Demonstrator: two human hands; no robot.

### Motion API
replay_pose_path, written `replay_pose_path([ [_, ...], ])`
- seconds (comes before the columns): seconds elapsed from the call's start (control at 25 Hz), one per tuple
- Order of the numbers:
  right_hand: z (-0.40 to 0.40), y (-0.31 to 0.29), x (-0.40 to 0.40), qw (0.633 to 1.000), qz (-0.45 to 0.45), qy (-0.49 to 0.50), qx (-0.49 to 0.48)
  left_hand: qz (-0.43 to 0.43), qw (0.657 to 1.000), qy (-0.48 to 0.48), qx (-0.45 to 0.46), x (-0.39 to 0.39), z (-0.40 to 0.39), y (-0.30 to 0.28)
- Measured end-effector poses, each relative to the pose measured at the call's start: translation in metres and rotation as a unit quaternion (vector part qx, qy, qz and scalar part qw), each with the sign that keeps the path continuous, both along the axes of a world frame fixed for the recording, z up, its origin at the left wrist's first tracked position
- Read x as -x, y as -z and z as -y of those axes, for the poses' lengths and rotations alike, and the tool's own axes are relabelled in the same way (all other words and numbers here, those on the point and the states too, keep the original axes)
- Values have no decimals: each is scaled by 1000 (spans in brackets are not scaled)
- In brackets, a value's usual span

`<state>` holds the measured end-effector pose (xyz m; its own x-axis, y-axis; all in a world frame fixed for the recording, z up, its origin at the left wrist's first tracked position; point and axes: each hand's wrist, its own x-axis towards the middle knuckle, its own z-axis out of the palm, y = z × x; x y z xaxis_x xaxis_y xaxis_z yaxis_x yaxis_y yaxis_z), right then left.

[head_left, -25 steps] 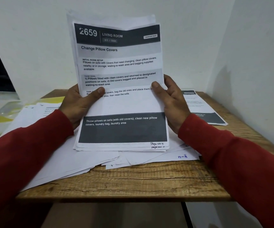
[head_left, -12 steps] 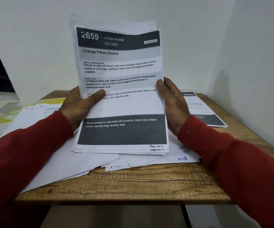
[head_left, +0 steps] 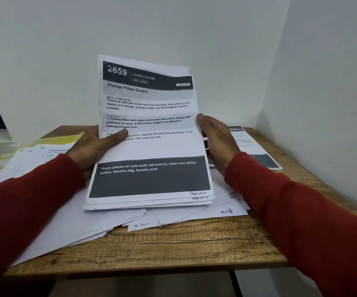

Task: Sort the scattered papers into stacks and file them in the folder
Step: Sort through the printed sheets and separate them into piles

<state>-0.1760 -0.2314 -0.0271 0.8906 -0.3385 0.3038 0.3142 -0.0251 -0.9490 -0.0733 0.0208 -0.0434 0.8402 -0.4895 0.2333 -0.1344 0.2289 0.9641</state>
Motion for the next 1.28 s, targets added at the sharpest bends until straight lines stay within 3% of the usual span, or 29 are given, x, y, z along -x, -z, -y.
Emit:
replay_pose_path([
  [0.08,44,-10,-3,984,-84,118,105,-3,1000,-23,1,-3,1,1],
  [0.12,75,-9,-2,940,-160,206,219,-8,999,-35,7,-4,3,1],
  [0.16,104,-5,3,863,-261,270,339,-13,999,-49,15,-3,4,1],
  [0.2,132,5,8,781,-357,291,421,-15,998,-61,20,-3,5,0],
  [0.24,151,14,12,725,-422,283,465,-14,997,-67,24,-3,5,0],
  [0.28,162,21,13,699,-459,269,479,-12,997,-66,26,-3,5,0],
  [0.32,165,24,14,697,-468,265,474,-10,997,-66,30,-3,5,0],
  [0.52,148,15,10,837,-327,307,314,5,995,-81,48,-3,0,-5],
  [0.76,134,-12,23,888,-36,431,153,5,994,-90,68,-7,1,-6],
  [0.88,115,-28,20,936,164,306,-65,0,993,-107,52,-13,-2,-4],
  [0.96,96,-30,19,952,189,202,-134,4,992,-122,37,-17,-4,-2],
  [1.12,51,-17,9,985,109,132,-6,5,991,-128,47,-14,-4,-2],
  [1.28,24,-2,0,984,84,112,107,-4,991,-114,63,-10,-2,-7],
])
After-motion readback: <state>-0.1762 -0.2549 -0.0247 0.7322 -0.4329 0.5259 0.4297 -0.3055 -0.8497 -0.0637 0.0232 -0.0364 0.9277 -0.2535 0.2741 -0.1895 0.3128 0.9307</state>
